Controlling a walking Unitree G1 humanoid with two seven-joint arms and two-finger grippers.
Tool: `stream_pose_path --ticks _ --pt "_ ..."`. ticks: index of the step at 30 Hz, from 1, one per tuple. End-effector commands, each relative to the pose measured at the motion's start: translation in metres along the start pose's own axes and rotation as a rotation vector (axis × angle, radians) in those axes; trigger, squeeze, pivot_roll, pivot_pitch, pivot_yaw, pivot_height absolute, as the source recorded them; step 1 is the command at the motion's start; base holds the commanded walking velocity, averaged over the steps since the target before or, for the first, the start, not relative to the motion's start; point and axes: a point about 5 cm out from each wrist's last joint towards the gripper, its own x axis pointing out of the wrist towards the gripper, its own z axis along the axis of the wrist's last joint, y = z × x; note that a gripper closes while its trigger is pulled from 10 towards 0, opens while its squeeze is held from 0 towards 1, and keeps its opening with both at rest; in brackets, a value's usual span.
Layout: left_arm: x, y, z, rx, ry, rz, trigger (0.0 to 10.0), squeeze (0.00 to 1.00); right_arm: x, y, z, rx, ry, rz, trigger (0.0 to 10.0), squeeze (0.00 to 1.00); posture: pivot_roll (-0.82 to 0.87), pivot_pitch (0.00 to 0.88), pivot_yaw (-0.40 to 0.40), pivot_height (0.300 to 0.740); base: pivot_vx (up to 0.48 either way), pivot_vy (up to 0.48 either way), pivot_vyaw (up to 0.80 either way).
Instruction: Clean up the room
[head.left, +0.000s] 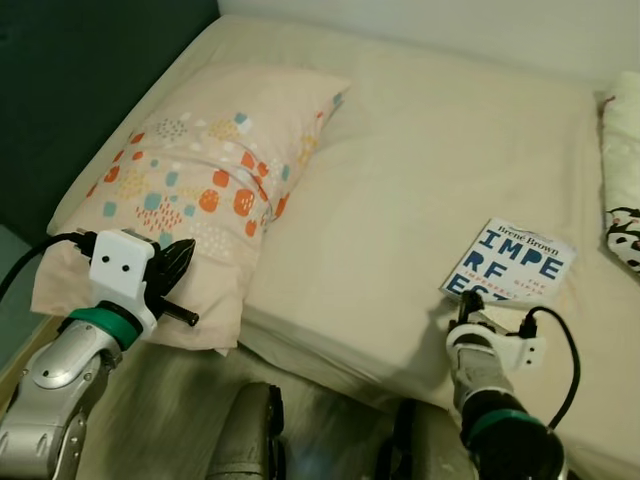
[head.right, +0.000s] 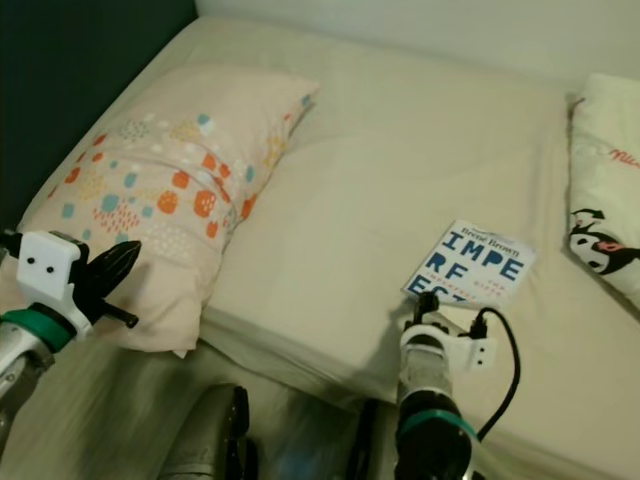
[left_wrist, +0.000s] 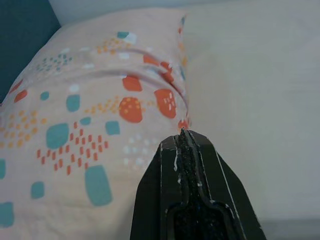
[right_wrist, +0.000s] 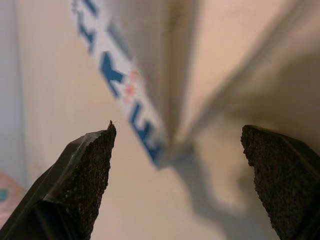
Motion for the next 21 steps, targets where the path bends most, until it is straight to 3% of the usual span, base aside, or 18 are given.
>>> stream_pose_path --ticks 1,6,7,9,10,18,19,20,21 --pt "-0.005 0.002 -0.002 -0.006 0.019 0.001 10.0 0.00 -0.001 -0.005 -0.001 0.001 0.005 -0.013 10.0 1.00 0.40 0.264 0.107 0.615 0.000 0.000 0.00" --pt "-0.005 0.005 -0.002 -0.001 0.032 0.006 10.0 0.00 0.003 0.007 0.003 -0.097 0.005 0.014 10.0 1.00 0.40 0.266 0.109 0.615 0.000 0.000 0.00" --pt "-0.006 0.006 -0.002 0.001 0.034 0.007 10.0 0.00 0.004 0.009 0.007 -0.136 -0.004 0.003 10.0 0.17 0.40 0.266 0.109 0.615 0.000 0.000 0.00" --pt "-0.006 0.006 -0.002 0.001 0.036 0.007 10.0 0.00 0.005 0.009 0.009 -0.158 -0.011 -0.006 10.0 0.17 0.40 0.266 0.109 0.615 0.000 0.000 0.00" --pt "-0.006 0.006 -0.001 0.003 0.038 0.005 10.0 0.00 0.006 0.010 0.012 -0.183 -0.017 -0.012 10.0 0.00 0.41 0.269 0.112 0.615 0.000 0.000 0.00" --pt "-0.008 0.007 -0.002 0.005 0.053 0.001 10.0 0.00 0.006 0.012 0.013 -0.242 -0.018 -0.002 10.0 0.00 0.41 0.269 0.117 0.615 0.000 0.000 0.00" --pt "-0.008 0.006 -0.002 0.005 0.054 0.000 10.0 0.00 0.006 0.010 0.014 -0.246 -0.021 -0.005 4.7 0.00 0.41 0.269 0.117 0.615 0.000 0.000 0.00" --pt "-0.008 0.006 -0.002 0.005 0.054 0.000 10.0 0.00 0.006 0.010 0.014 -0.246 -0.021 -0.005 4.7 0.00 0.41 0.269 0.117 0.615 0.000 0.000 0.00" --pt "-0.008 0.006 -0.002 0.004 0.055 0.000 10.0 0.00 0.006 0.009 0.014 -0.249 -0.023 -0.007 2.1 0.00 0.41 0.269 0.117 0.615 0.000 0.000 0.00"
